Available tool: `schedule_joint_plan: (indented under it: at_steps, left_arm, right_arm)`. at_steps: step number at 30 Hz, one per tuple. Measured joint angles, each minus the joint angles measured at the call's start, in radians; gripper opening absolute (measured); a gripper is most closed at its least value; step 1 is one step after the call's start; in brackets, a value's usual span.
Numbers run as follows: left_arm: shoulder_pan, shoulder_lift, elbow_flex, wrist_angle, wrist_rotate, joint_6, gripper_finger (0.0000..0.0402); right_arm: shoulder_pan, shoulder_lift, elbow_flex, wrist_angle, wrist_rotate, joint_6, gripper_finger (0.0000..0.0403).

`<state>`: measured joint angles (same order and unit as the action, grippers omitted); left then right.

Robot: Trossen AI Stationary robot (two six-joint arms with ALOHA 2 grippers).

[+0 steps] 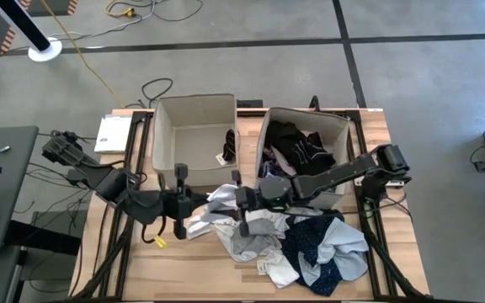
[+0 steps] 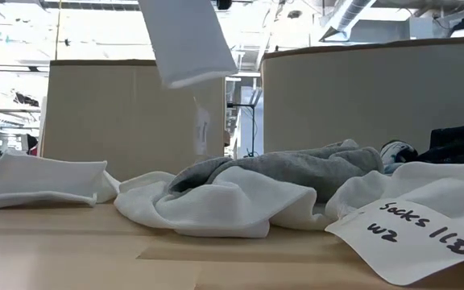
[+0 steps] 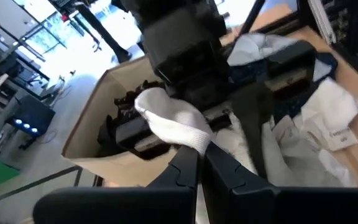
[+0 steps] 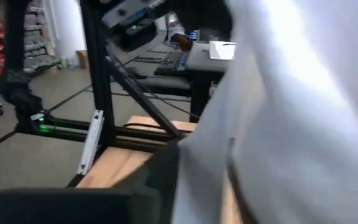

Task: Sort clothes
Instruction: Put the white sock into the left white laundry bin

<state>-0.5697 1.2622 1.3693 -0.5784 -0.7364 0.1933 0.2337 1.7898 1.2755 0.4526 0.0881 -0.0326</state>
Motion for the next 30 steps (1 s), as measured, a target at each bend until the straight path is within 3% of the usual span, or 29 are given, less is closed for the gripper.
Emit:
schedule_joint_plan:
  at_steps: [4,6,13,24,30]
  left_arm:
    - [0.0,-0.003,0.0,-0.054,-0.013,-0.03,0.0]
    - [0.0,-0.007,0.0,-0.079,-0.037,-0.047,0.0]
    - [0.002,-0.018,0.0,-0.202,-0.079,-0.14,0.0021]
    - [-0.029,-0.019,0.0,-0.432,-0.079,-0.38,0.016]
    - [-0.069,-0.02,-0.027,-0.453,0.0,-0.475,0.0211]
  right_arm:
    - [0.006,-0.009,0.0,-0.044,0.019,-0.001,0.0032]
    - [0.012,-0.011,0.0,-0.061,0.019,0.003,0.0012]
    - [0.034,-0.011,0.0,-0.108,0.019,0.032,0.0003]
    - [0.043,-0.141,0.0,-0.165,0.015,-0.017,0.0001]
    - [0.0,-0.226,0.0,-0.201,0.015,-0.043,0.0001]
